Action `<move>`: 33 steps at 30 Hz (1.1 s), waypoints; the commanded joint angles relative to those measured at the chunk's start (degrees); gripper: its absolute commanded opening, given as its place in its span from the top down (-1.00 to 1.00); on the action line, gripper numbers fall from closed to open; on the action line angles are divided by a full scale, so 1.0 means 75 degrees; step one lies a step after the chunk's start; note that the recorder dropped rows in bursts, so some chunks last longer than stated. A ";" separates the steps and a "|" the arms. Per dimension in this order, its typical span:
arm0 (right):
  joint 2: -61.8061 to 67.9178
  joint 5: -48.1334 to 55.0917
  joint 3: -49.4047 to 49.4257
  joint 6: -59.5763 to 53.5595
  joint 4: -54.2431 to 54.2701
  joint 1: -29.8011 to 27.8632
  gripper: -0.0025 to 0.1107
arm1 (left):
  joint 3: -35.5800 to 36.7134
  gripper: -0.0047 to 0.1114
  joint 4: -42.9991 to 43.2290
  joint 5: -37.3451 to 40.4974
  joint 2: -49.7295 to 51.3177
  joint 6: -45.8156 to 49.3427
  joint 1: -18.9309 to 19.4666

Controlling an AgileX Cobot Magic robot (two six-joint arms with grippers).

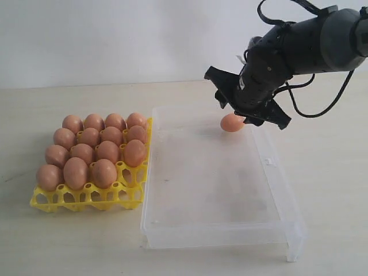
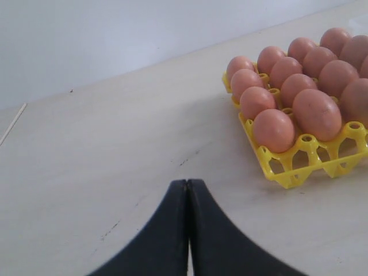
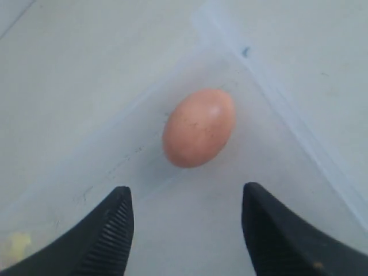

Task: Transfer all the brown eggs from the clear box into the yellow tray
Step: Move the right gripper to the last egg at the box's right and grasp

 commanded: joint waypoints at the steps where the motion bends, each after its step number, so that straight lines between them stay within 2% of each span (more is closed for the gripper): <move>1: 0.0258 -0.0019 -0.0048 0.1905 -0.1017 -0.0156 0.00 | -0.0031 0.92 0.0000 -0.0060 -0.0046 -0.0033 -0.0014; 4: 0.0438 -0.0177 -0.0052 0.2820 -0.1304 -0.0207 0.00 | -0.0031 0.92 0.0000 -0.0060 -0.0046 -0.0033 -0.0014; 14: 0.1121 -0.1568 -0.0052 0.3661 -0.1368 -0.0322 0.00 | -0.0031 0.92 0.0000 -0.0060 -0.0046 -0.0033 -0.0014; 22: 0.1198 -0.1267 -0.0066 0.4247 -0.1924 -0.0394 0.00 | -0.0031 0.92 0.0000 -0.0060 -0.0046 -0.0033 -0.0014; 33: 0.1615 -0.1043 -0.0814 0.4266 -0.2140 -0.0413 0.00 | -0.0031 0.92 0.0000 -0.0060 -0.0046 -0.0033 -0.0014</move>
